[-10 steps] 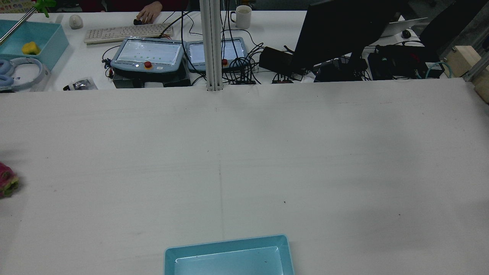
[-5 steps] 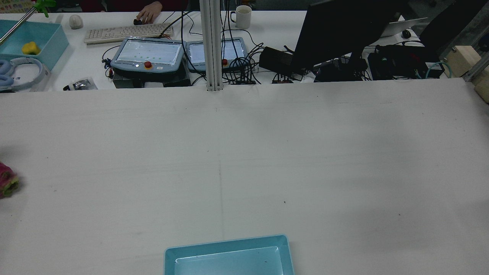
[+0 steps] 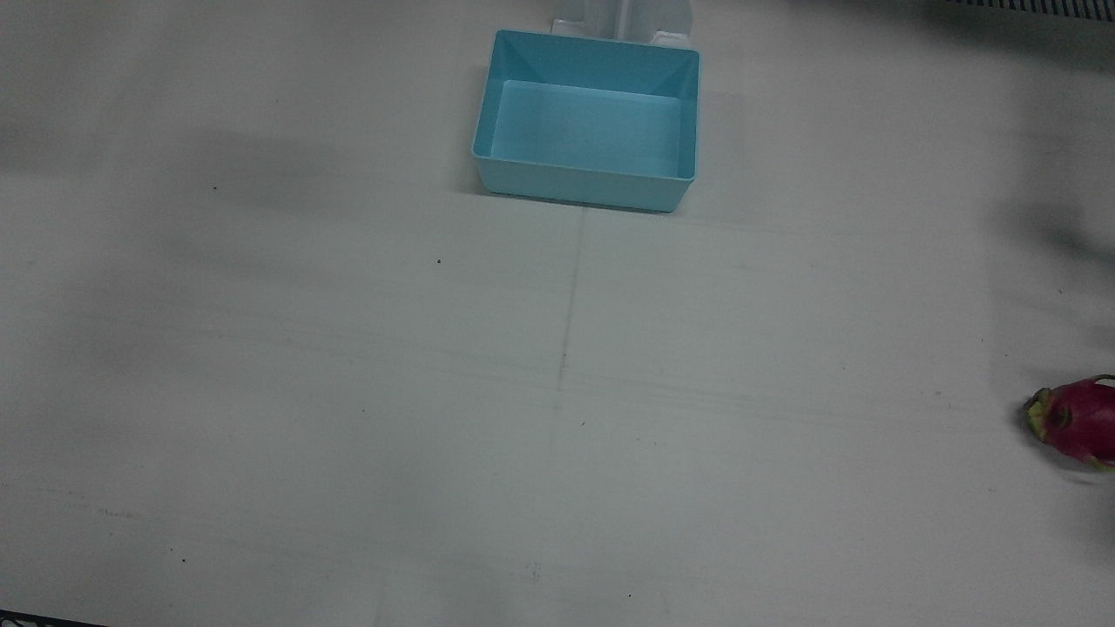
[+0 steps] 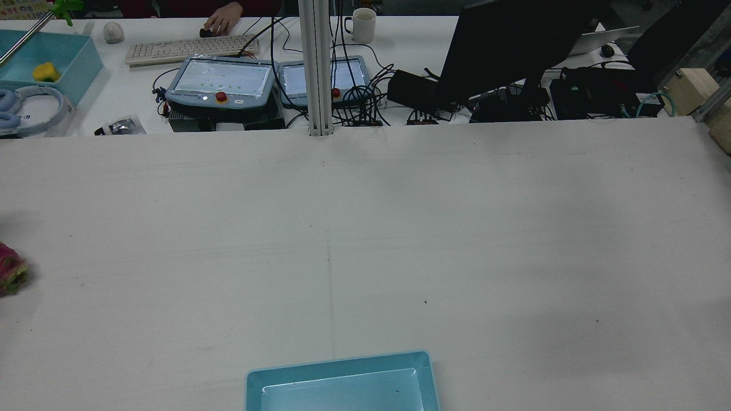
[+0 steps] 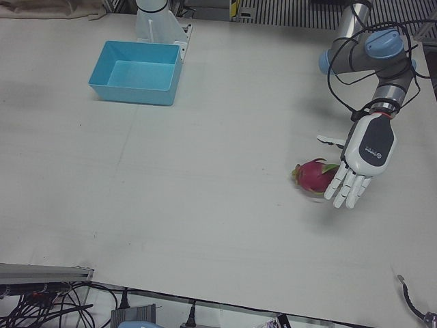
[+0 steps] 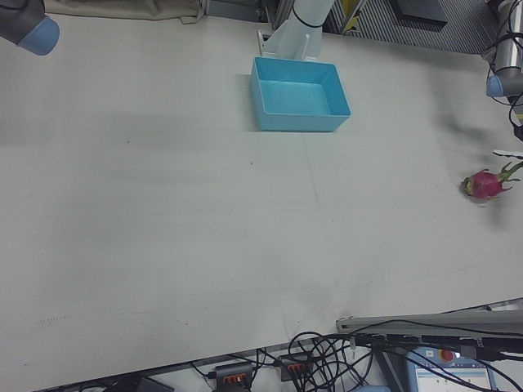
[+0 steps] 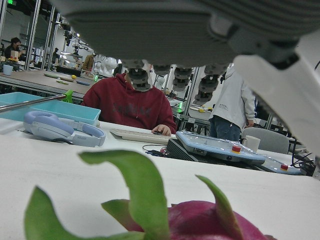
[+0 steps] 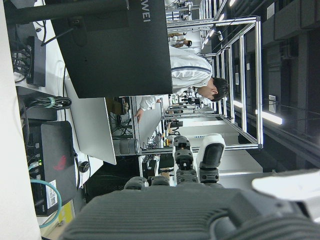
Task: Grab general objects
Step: 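Lower the left hand down beside the dragon fruit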
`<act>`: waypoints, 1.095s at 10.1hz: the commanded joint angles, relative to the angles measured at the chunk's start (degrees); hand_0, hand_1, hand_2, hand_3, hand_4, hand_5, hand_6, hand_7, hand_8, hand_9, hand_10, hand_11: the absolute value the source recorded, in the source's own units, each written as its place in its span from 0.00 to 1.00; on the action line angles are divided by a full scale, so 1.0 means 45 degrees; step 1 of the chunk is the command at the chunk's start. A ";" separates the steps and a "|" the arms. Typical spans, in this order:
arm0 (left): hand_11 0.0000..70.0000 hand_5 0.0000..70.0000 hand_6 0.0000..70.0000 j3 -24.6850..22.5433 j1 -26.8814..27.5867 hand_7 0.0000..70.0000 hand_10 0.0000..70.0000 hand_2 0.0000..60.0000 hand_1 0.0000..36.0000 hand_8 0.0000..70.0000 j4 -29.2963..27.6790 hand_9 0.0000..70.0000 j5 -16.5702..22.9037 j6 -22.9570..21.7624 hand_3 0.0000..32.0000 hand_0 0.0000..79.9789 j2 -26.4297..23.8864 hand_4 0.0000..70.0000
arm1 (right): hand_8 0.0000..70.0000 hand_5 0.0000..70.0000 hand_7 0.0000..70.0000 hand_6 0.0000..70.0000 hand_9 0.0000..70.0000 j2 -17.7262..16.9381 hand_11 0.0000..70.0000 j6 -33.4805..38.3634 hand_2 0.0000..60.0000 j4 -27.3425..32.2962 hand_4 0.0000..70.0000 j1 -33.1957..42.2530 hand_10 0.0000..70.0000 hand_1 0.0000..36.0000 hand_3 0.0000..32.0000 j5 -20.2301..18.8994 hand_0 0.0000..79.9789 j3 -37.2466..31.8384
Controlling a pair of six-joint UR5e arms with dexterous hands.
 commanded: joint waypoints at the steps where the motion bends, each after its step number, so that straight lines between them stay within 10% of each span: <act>1: 0.02 0.12 0.06 0.0324 0.0043 0.22 0.00 0.00 0.49 0.04 -0.0471 0.02 -0.0223 0.0031 0.00 0.68 0.0049 0.19 | 0.00 0.00 0.00 0.00 0.00 -0.0003 0.00 0.0019 0.00 0.0000 0.00 0.0000 0.00 0.00 0.00 0.0000 0.00 0.0000; 7: 0.06 0.29 0.14 0.0559 0.0783 0.32 0.03 0.00 0.47 0.07 -0.0686 0.04 -0.0397 0.0031 0.00 0.68 0.0029 0.31 | 0.00 0.00 0.00 0.00 0.00 -0.0003 0.00 0.0000 0.00 0.0000 0.00 0.0000 0.00 0.00 0.00 0.0000 0.00 0.0000; 11: 0.04 0.34 0.17 0.0930 0.2405 0.35 0.02 0.01 0.45 0.07 -0.1000 0.05 -0.2328 0.0051 0.00 0.68 -0.0009 0.37 | 0.00 0.00 0.00 0.00 0.00 -0.0003 0.00 0.0000 0.00 0.0000 0.00 0.0000 0.00 0.00 0.00 0.0000 0.00 0.0000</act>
